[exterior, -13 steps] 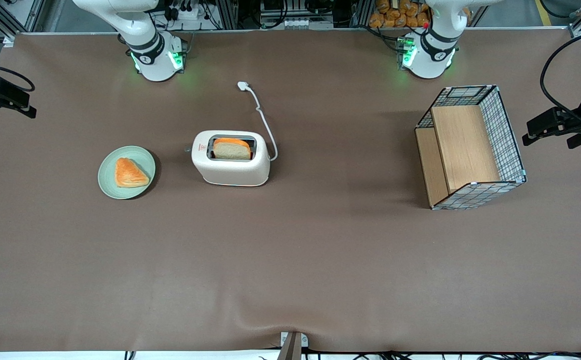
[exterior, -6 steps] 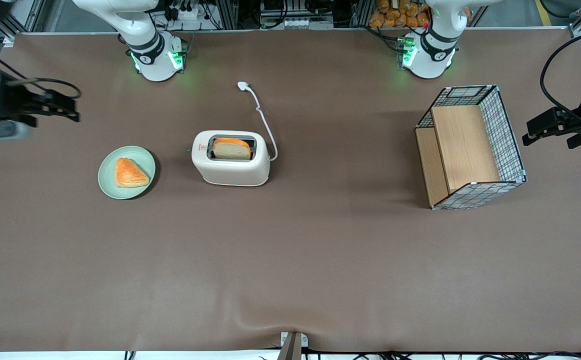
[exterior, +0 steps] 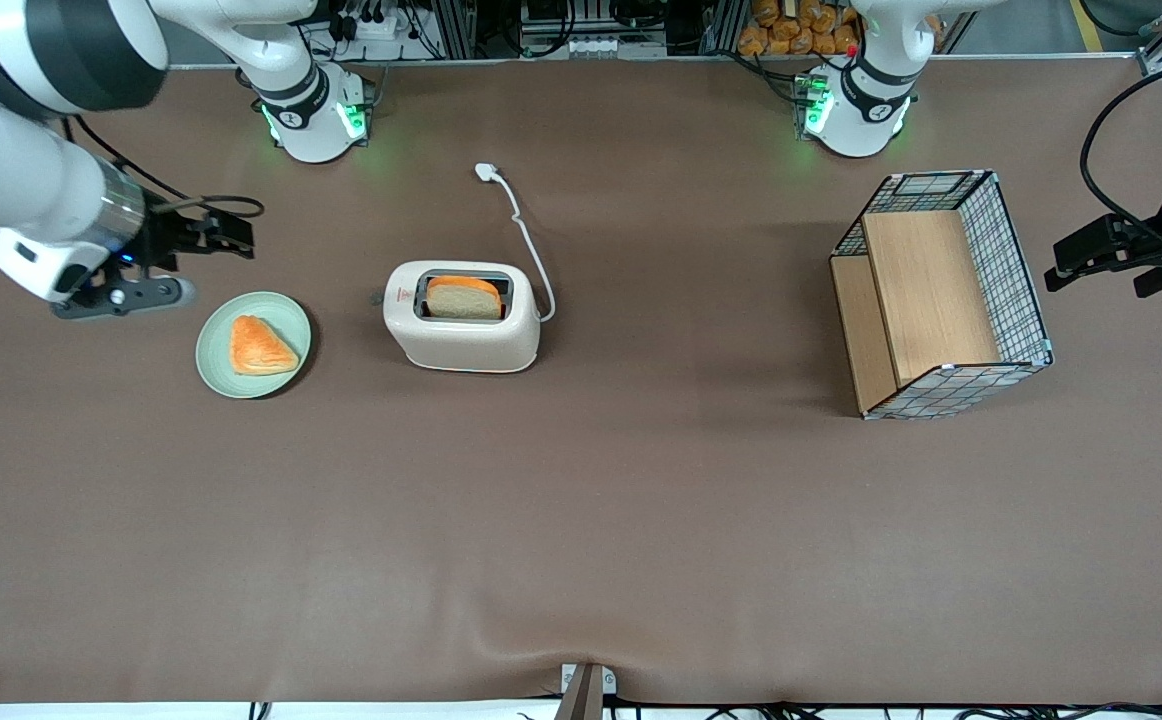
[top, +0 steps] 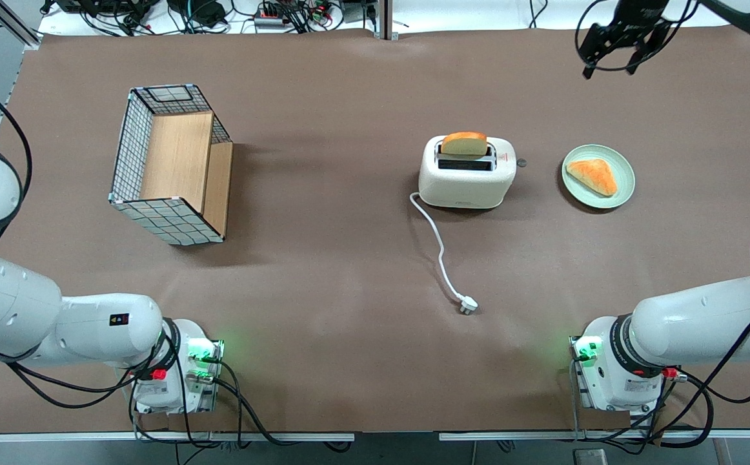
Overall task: Press toaster button with right arm
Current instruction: 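Move the right gripper over the green plate toward the white toaster, then bring the right gripper to the toaster's side lever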
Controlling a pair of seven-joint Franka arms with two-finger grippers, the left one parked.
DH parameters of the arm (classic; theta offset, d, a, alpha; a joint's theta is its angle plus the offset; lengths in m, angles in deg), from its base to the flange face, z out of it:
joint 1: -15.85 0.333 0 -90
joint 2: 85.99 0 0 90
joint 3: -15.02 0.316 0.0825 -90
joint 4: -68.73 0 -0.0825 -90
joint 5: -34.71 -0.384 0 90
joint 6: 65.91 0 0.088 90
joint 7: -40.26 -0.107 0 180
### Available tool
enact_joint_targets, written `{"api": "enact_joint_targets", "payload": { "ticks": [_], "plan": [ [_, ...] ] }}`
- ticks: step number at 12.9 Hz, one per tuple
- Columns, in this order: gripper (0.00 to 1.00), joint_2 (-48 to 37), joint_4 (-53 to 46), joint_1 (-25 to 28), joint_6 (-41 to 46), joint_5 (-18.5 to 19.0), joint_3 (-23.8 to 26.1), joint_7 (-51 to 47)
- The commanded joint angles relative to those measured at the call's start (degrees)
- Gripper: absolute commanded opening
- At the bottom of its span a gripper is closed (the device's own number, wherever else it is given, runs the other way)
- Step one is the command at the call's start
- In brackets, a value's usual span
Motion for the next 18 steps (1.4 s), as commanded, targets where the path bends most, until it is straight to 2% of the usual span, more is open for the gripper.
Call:
{"api": "enact_joint_targets", "payload": {
  "ticks": [1, 2, 3, 10, 16, 18],
  "plan": [
    [0.26, -0.88, 5.03, -1.48, -3.01, -5.57, 0.7, -3.41],
    [0.03, -0.88, 6.52, -1.39, -4.15, -5.84, 0.7, -4.39],
    [0.0, -0.87, 7.93, -1.04, -5.29, -5.93, 0.96, -5.35],
    [0.0, 0.26, 18.56, -0.95, -16.8, -13.66, 1.67, -6.33],
    [0.0, 3.52, 22.18, -0.69, -22.96, -15.16, 4.03, -6.15],
    [0.0, 4.13, 24.98, -0.6, -26.9, -17.44, 5.0, -5.89]
  ]
}}
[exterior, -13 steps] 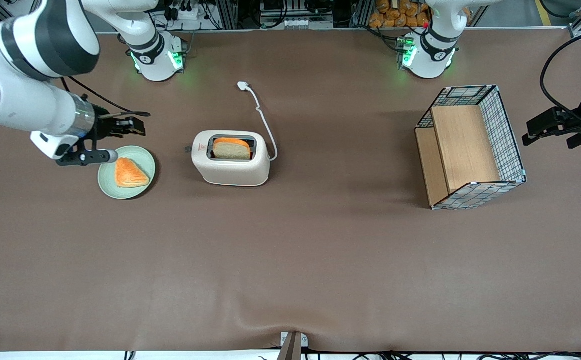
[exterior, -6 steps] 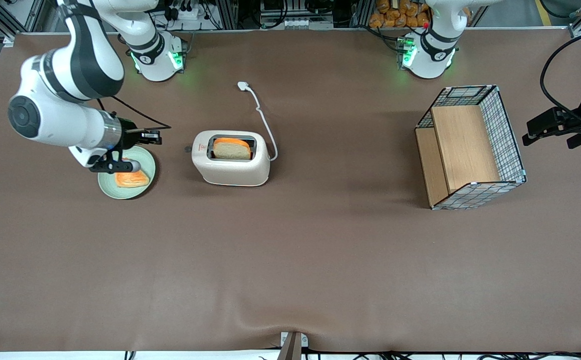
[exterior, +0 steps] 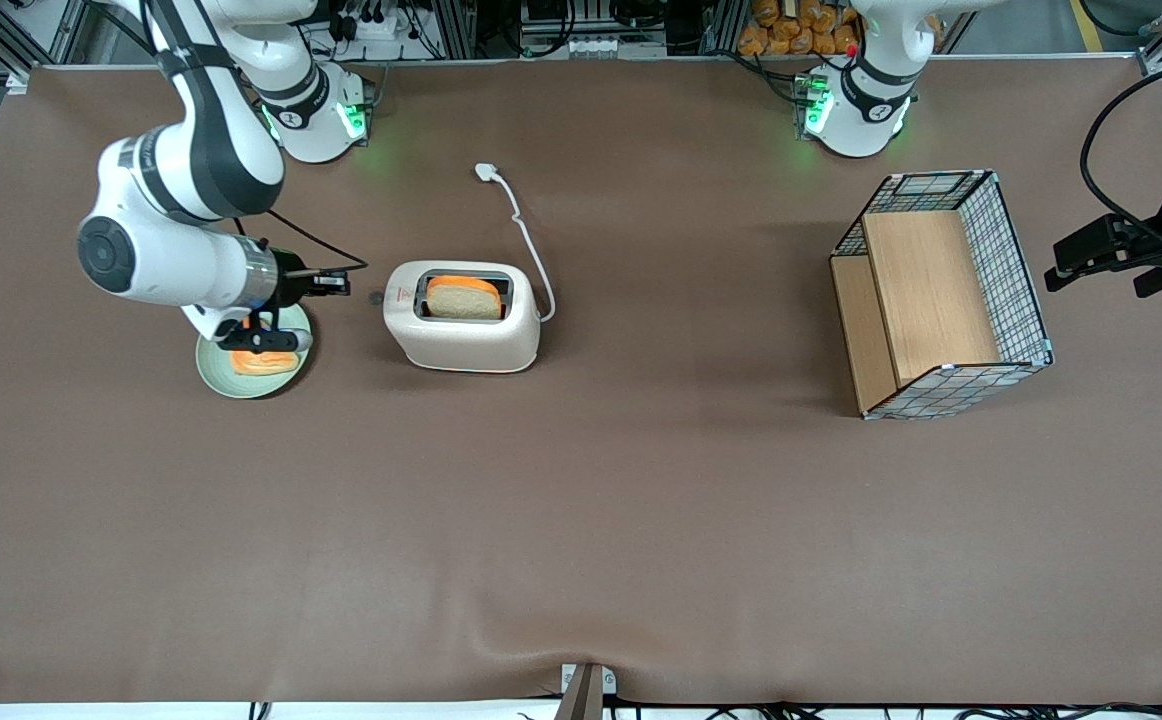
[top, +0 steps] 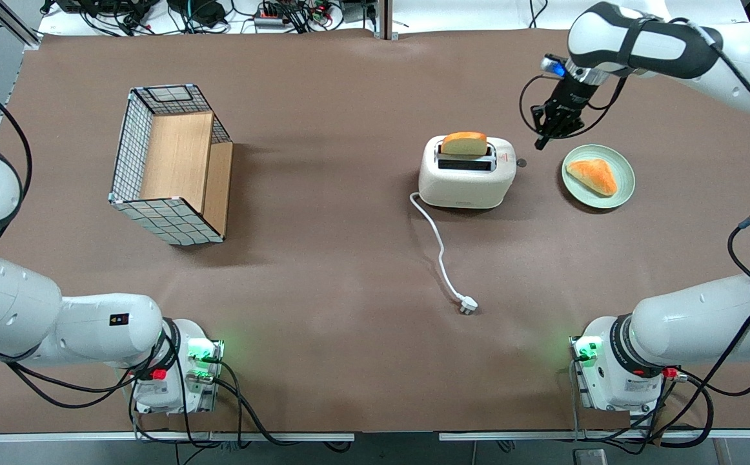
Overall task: Press toaster button with right arm
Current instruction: 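Bring the right gripper to the toaster's side lever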
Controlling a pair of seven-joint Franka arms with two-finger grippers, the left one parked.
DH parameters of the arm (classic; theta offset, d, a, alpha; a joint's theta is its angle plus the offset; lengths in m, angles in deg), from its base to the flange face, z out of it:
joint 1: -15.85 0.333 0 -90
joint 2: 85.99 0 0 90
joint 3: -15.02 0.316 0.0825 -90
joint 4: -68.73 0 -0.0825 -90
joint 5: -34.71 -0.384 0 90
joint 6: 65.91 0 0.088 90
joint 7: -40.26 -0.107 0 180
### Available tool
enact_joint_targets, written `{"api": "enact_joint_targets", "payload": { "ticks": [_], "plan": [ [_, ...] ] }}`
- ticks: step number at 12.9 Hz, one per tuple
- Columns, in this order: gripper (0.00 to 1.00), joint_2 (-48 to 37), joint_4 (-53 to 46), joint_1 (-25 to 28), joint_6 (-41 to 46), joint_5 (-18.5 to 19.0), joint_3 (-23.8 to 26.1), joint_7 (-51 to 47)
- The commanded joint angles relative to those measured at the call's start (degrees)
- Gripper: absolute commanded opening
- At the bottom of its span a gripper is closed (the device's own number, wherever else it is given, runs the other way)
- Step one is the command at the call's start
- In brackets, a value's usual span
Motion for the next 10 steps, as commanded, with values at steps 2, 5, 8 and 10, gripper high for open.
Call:
{"api": "enact_joint_targets", "payload": {
  "ticks": [2, 5, 8, 10],
  "plan": [
    [0.0, 0.84, 3.45, -0.52, -5.93, -2.88, 2.23, -0.04],
    [0.0, 1.2, 3.63, -0.52, -5.93, -2.88, 2.32, 0.05],
    [0.0, 2.51, 3.63, -0.52, -6.11, -2.88, 2.32, 0.22],
    [0.0, 3.04, 3.98, -0.52, -6.63, -2.88, 2.32, 0.31]
  ]
}}
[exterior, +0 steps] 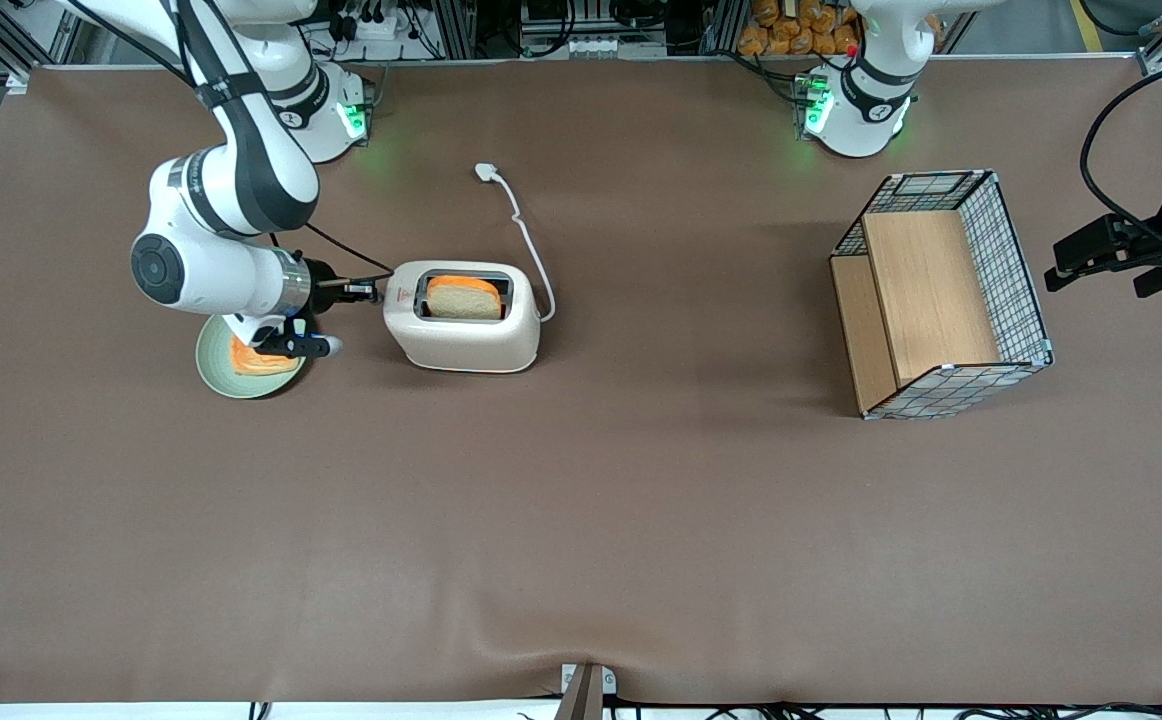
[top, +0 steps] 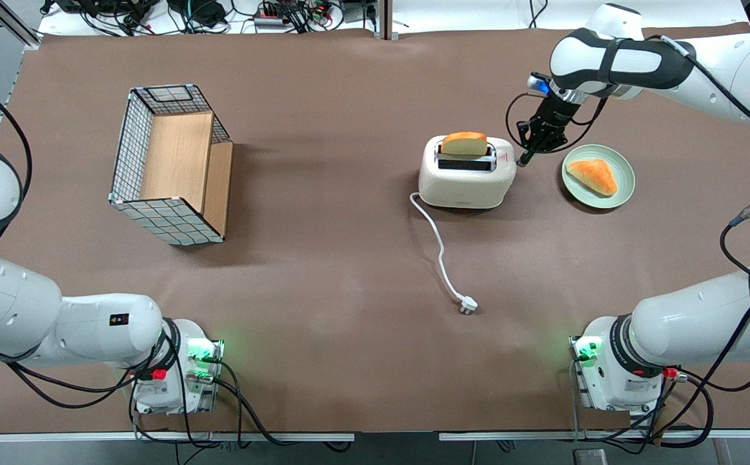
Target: Press toaster button with right arm
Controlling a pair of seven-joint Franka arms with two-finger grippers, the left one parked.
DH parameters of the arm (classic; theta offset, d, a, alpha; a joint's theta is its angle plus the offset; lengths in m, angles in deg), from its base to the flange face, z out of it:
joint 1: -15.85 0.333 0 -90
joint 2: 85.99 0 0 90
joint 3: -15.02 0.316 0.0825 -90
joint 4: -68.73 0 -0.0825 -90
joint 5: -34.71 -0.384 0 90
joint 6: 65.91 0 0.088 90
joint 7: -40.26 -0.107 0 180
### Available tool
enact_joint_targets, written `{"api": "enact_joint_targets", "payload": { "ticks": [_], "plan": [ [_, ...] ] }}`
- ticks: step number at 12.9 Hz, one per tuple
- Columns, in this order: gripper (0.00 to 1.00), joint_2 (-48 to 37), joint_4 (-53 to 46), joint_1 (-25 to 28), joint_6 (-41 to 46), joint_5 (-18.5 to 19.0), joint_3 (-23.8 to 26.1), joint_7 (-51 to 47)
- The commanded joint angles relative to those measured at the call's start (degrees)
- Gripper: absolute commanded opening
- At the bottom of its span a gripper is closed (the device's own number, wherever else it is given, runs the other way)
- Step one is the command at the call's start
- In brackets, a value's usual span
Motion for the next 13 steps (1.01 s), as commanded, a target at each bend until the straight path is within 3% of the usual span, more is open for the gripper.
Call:
{"api": "enact_joint_targets", "payload": {
  "ticks": [1, 6, 9, 13],
  "plan": [
    [0.0, 0.64, 1.13, -0.54, -1.43, -1.39, 0.64, 0.48],
    [0.0, 2.31, 1.92, -0.8, -2.83, -1.65, 0.64, 2.23],
    [0.0, 3.01, 2.79, -1.33, -3.62, -5.42, 0.55, 7.41],
    [0.0, 3.36, 4.38, -1.51, -6.17, -5.7, 0.55, 9.88]
  ]
}}
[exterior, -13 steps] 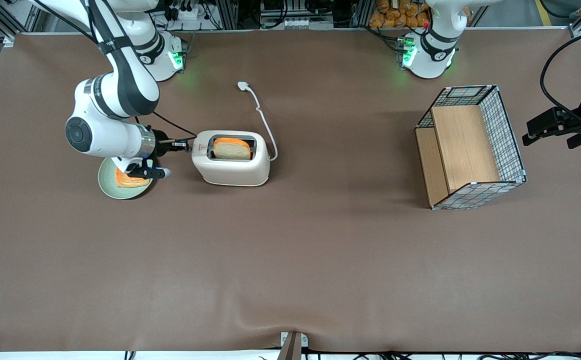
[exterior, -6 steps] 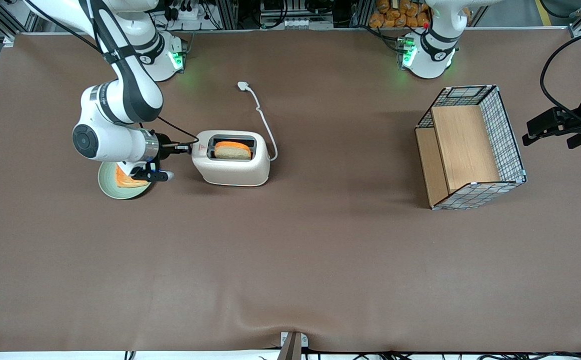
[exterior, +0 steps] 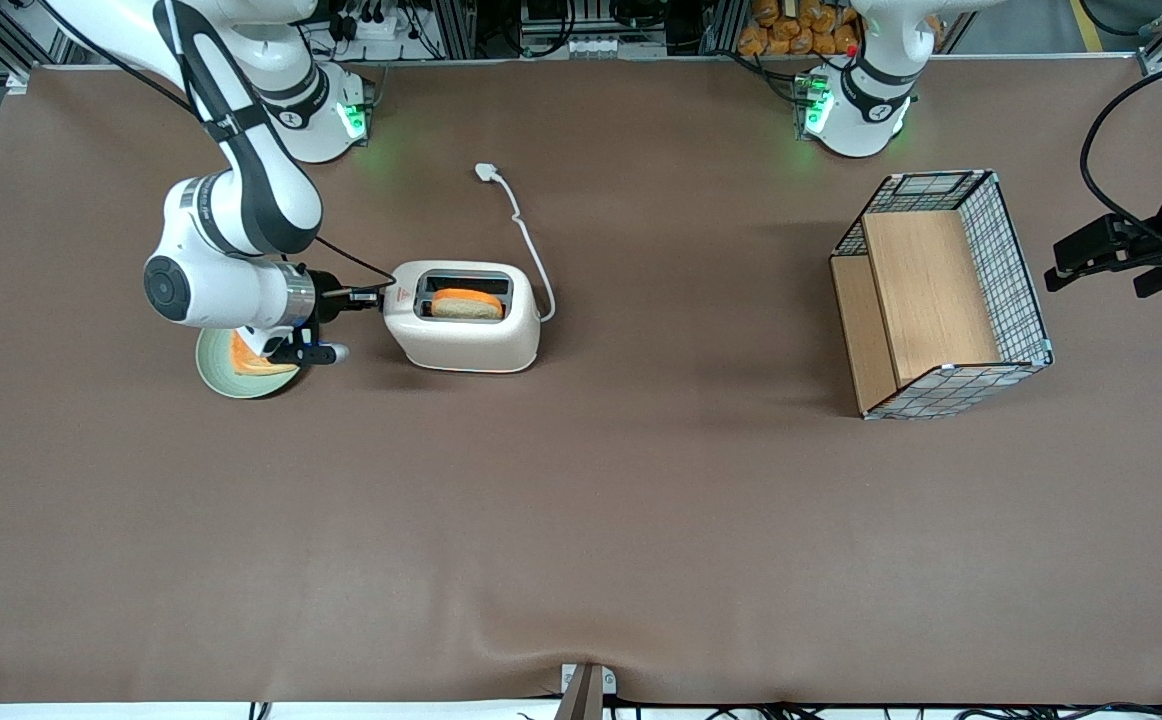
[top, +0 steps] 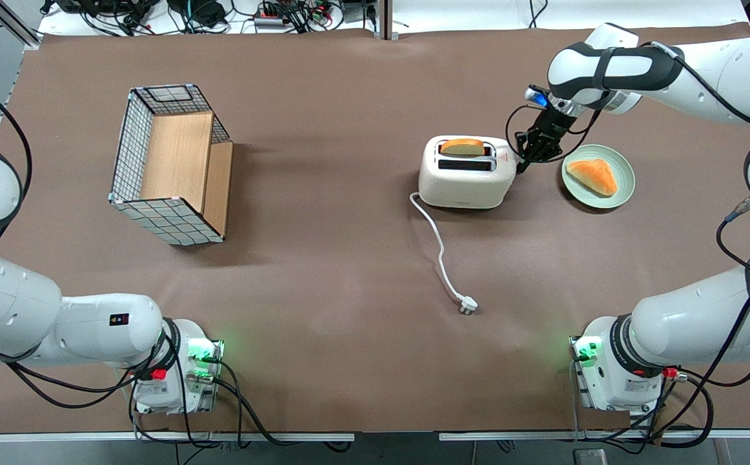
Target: Press toaster button with right arm
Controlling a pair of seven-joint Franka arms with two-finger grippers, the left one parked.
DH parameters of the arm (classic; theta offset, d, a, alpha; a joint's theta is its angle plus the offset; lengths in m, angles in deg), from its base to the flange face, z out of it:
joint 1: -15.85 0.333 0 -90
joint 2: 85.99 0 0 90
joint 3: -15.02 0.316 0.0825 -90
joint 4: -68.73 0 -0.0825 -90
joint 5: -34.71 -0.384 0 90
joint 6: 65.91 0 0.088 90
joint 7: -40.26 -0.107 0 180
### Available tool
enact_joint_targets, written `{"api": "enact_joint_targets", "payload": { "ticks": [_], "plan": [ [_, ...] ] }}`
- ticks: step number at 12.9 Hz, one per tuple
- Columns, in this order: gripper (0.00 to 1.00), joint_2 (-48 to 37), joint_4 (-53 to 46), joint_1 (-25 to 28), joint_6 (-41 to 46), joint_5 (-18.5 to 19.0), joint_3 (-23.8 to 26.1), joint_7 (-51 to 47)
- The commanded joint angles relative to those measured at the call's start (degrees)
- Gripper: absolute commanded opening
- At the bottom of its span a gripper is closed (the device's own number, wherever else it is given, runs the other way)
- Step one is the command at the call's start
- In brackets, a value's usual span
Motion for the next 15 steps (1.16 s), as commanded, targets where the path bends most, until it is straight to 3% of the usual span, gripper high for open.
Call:
{"api": "enact_joint_targets", "payload": {
  "ticks": [1, 15],
  "plan": [
    [0.0, 0.53, 2.02, -0.75, -1.66, -2.25, 0.75, 3.54],
    [0.0, 4.31, 2.19, -1.37, -5.17, -3.39, 0.66, 10.23]
  ]
}}
